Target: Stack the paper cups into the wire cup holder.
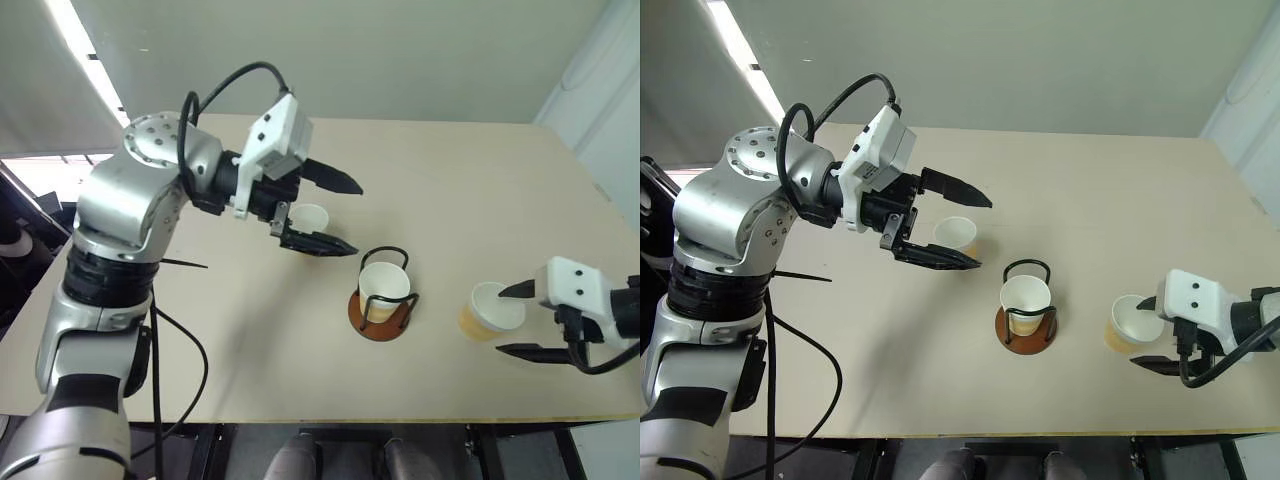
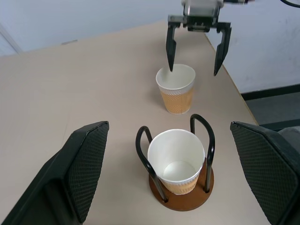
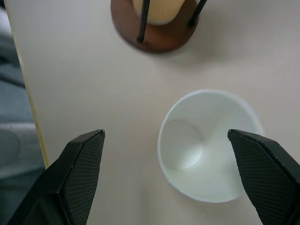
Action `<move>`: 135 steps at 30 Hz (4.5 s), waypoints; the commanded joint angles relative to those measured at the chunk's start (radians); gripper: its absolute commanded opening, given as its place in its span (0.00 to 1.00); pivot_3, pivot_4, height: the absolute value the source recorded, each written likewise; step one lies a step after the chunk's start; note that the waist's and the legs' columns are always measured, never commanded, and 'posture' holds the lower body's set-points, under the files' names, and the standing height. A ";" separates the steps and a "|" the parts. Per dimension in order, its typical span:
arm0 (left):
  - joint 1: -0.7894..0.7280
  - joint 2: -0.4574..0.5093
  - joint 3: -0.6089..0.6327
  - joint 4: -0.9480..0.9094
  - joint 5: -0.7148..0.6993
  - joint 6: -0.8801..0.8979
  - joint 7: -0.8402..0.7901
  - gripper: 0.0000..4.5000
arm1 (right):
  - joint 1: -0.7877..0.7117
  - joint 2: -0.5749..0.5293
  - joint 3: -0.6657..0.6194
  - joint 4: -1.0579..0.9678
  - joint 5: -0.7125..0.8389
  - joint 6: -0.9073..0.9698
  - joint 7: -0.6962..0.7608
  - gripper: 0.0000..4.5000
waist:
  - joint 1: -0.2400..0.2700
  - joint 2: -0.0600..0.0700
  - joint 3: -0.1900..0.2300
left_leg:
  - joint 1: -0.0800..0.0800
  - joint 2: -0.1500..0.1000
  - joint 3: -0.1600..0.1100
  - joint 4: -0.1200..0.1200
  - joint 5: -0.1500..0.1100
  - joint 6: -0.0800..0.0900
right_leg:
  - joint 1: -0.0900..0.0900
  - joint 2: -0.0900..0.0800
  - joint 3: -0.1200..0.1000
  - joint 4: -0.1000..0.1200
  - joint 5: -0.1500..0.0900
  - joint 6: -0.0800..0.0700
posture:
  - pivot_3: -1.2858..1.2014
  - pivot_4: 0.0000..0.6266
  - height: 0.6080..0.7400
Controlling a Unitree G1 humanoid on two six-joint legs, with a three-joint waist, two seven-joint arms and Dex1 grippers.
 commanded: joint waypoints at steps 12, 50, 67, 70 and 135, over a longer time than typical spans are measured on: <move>0.064 0.103 0.014 -0.088 -0.026 0.030 -0.008 1.00 | -0.125 0.008 0.178 0.092 -0.114 -0.104 -0.006 0.88 | -0.006 0.000 0.000 | 0.000 0.000 0.000 0.001 0.000 0.000 | 0.000 0.000 0.000 0.002 0.000 0.000 | 0.52 0.24 1.00; 0.174 0.231 0.062 0.019 0.023 -0.076 -0.015 1.00 | -0.670 -0.029 0.260 -0.079 0.040 -0.015 0.096 0.00 | -0.012 0.000 0.000 | -0.002 -0.001 -0.002 0.000 0.000 0.000 | -0.001 0.000 0.000 -0.001 0.000 -0.001 | 0.52 0.24 1.00; 0.132 0.175 0.040 0.062 0.062 -0.117 -0.049 1.00 | -0.888 0.132 0.527 -0.054 -0.124 -0.096 0.160 0.00 | -0.014 0.000 0.000 | -0.003 0.000 -0.004 -0.003 0.000 0.000 | -0.002 0.000 -0.001 -0.004 0.000 -0.001 | 0.52 0.24 1.00; 0.131 0.174 0.042 0.057 0.062 -0.115 -0.049 1.00 | -0.880 0.148 0.545 -0.043 -0.146 -0.122 0.173 0.00 | -0.014 0.000 0.000 | -0.003 0.000 -0.004 -0.003 0.000 0.000 | -0.003 0.000 -0.001 -0.004 0.000 -0.001 | 0.52 0.24 1.00; -0.012 -0.035 -0.222 0.488 0.715 -0.670 0.151 1.00 | -0.971 0.211 0.215 -0.001 0.302 0.369 -0.071 0.80 | -0.009 0.000 0.000 | -0.009 -0.001 -0.004 -0.008 0.000 -0.001 | -0.010 0.000 -0.001 -0.005 -0.001 -0.002 | 0.52 0.24 1.00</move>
